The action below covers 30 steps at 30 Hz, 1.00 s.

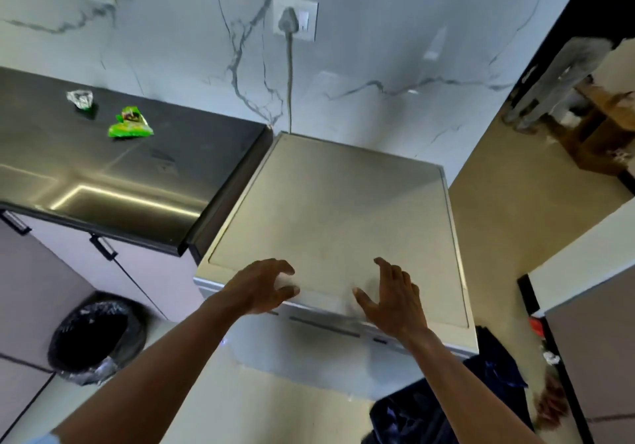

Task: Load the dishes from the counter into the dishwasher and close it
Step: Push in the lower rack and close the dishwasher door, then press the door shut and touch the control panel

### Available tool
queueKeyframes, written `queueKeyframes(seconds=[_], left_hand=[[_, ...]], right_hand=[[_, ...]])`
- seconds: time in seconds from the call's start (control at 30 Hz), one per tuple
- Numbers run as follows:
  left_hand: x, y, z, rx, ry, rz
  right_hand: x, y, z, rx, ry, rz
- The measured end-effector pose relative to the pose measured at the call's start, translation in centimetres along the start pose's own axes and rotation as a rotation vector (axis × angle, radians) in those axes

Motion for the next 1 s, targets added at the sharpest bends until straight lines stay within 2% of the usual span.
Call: queueKeyframes(seconds=[0.17, 0.33, 0.47, 0.57, 0.7, 0.83, 1.0], left_hand=[[-2.7, -6.0, -7.7, 0.256, 0.140, -0.020], [-4.8, -15.9, -16.7, 0.468, 0.094, 0.077], [-6.3, -24.6, -22.8, 0.443, -0.051, 0.176], [-6.8, -30.1, -27.2, 0.473, -0.127, 0.231], [-6.5, -35.2, -30.7, 0.533, -0.296, 0.266], [-6.5, -38.7, -32.9, 0.586, -0.409, 0.231], [-7.5, -41.3, -33.7, 0.543, -0.497, 0.140]], right_hand=[[-3.6, -10.4, -1.6, 0.038, -0.052, -0.043], [-6.3, -22.1, -1.2, 0.074, -0.030, -0.036], [-6.6, -29.1, 2.1, -0.005, 0.056, 0.015], [-6.1, -30.7, 4.1, 0.079, 0.133, -0.003], [-5.4, -30.8, 5.2, 0.088, 0.145, 0.006], [-5.1, -31.2, 5.1, 0.109, 0.135, 0.014], [-5.4, -31.2, 4.8, 0.126, 0.134, 0.016]])
Point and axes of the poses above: each hand's wrist, its own y-axis away from the middle knuckle, its own z-axis out of the palm, x = y × z, the point moved 7 cm from there along -y, towards the middle knuckle, and after that the axes turned 14 degrees about z, right-handed, at the moved point
